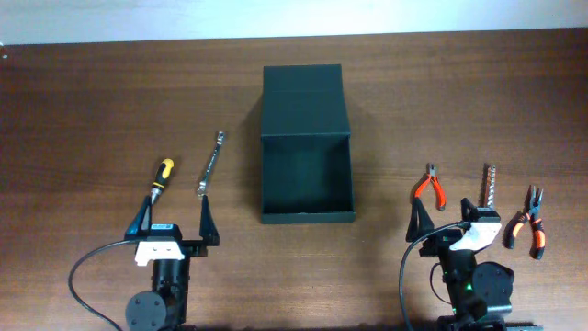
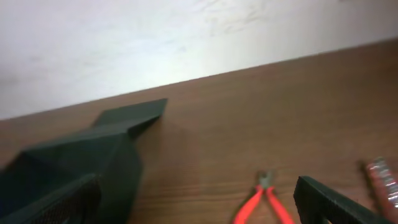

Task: Pack container
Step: 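Move the right gripper toward the small red-handled pliers, then lower the right gripper and grasp the red-handled pliers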

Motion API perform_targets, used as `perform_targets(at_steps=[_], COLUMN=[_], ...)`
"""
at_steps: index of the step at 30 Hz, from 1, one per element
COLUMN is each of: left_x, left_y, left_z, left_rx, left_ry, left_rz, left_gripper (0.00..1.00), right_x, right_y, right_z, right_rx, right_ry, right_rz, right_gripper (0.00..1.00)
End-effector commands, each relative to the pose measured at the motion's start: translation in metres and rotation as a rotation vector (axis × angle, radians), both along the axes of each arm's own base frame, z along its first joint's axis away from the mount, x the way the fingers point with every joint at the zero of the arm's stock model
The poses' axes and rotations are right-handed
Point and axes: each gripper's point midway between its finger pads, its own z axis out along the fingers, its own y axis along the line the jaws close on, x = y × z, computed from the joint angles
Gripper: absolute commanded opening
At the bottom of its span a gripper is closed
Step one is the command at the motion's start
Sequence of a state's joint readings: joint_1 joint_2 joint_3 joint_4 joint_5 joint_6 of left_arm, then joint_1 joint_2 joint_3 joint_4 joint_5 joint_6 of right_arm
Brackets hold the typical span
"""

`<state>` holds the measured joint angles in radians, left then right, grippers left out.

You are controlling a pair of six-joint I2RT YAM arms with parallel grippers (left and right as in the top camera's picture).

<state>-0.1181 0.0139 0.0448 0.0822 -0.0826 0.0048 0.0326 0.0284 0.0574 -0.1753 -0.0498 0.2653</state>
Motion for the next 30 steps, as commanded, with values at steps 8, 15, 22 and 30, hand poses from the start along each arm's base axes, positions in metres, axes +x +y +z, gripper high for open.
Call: perform_targets(at_steps=[8,15,22,30], left_x=[-0.007,0.016,0.022,0.024], left_y=[-0.020,-0.023,-0.030,-0.036], left_z=[0.018,0.001,-0.041,-0.066], left_rx=[0.028,0.057,0.056,0.041], left_ry=[0.394,0.791,1.146,1.262], left_rz=[-0.125,-0.126,-0.154,-0.184], left_gripper=[0.99,0.99,0.99,0.99], right_x=[-0.010,-0.020,-0.027,0.022], right_y=[0.023,0.021,0.009,0.016], right_z=[0.048,0.069,0.053,0.001], right_rx=[0.106,0.003,-0.039,-0.020], right_ry=[0.278,0.719,1.136,1.274], right_rz=[0.109,0.130,0.076,0.097], right_gripper=[0.99,0.99,0.99,0.99])
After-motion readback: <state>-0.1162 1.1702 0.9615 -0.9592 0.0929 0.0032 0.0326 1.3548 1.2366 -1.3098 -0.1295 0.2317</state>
